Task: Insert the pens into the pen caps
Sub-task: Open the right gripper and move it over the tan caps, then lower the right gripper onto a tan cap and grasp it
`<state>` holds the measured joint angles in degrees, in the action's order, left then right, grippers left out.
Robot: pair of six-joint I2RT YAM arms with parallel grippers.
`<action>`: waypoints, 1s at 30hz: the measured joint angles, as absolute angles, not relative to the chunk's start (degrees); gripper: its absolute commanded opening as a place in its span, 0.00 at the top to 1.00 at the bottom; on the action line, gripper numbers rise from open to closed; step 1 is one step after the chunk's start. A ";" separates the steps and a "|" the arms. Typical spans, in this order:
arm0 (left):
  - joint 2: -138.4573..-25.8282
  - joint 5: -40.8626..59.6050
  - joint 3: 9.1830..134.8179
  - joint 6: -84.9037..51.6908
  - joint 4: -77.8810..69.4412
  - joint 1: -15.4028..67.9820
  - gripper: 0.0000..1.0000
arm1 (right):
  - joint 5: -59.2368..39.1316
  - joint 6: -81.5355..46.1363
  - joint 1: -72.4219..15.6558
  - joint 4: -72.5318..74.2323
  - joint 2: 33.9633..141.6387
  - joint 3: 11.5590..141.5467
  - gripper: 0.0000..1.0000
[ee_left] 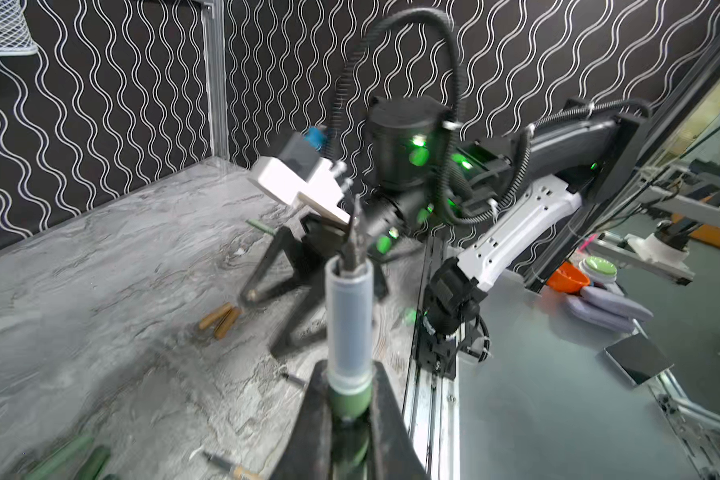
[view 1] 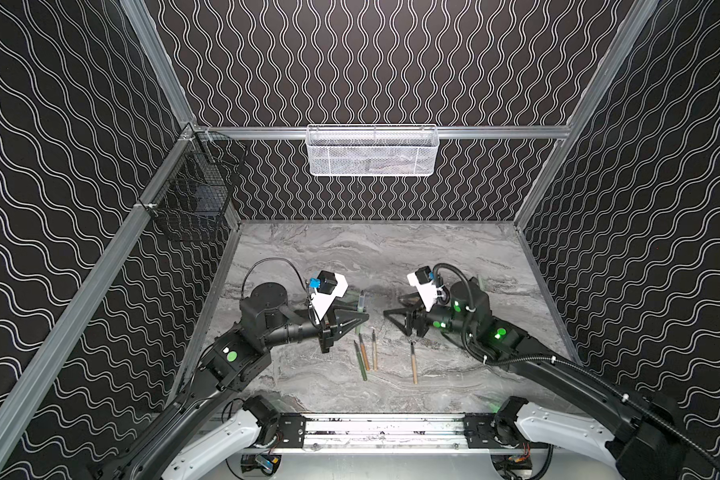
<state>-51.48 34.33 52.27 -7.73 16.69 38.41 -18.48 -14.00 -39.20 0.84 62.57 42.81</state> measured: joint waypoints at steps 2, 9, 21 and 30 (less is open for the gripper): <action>-50.17 33.76 52.84 -5.93 20.32 38.41 1.00 | -17.61 -14.13 -34.30 -3.62 65.80 44.31 0.22; -45.82 33.69 53.17 -2.39 28.71 38.35 1.00 | -16.16 -13.78 -21.69 -17.41 79.94 51.88 0.19; -40.64 32.69 49.41 -1.52 31.46 38.26 1.00 | -14.31 -14.39 -20.40 -21.41 94.70 56.27 0.12; -40.32 31.99 49.08 -1.34 31.59 38.26 1.00 | -14.74 -14.46 -20.40 -20.51 99.50 58.94 0.12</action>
